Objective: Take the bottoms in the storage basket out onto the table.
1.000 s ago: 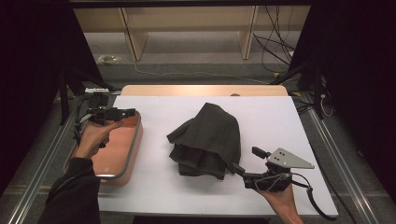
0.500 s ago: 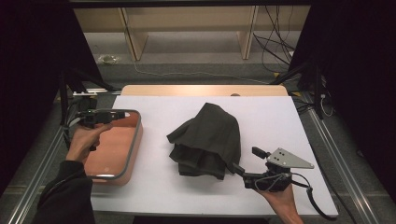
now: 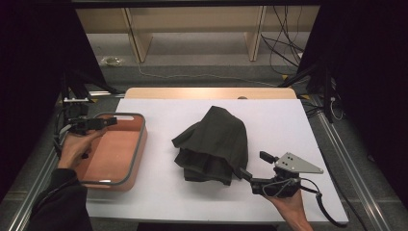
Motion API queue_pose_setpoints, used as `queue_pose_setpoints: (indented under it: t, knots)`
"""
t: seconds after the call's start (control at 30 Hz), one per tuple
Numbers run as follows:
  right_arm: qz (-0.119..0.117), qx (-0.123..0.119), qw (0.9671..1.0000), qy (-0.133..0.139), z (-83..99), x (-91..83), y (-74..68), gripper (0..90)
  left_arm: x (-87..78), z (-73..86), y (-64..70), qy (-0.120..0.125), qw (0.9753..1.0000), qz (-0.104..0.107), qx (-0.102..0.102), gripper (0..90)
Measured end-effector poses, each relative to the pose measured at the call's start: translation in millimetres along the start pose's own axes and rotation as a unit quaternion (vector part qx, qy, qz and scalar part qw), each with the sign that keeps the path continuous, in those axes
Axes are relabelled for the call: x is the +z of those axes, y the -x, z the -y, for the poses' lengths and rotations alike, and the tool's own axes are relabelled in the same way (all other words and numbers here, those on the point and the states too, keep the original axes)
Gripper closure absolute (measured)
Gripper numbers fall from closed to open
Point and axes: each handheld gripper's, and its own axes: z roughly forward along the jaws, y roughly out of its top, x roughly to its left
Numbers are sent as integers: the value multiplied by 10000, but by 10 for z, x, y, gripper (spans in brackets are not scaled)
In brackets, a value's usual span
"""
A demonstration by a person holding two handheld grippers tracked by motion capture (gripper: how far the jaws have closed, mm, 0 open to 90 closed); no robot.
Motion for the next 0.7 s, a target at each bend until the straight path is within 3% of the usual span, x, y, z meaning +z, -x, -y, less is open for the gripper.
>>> queue_pose_setpoints:
  t: [0.23,0.7]
  knots:
    - [3,3,10000,-3,0,-4,-4,130,-31,23,-142,-55,9996,-281,-13,152]
    - [0,-15,10000,11,2,-11,-9,130,3,87,-307,-453,9961,-733,168,153]
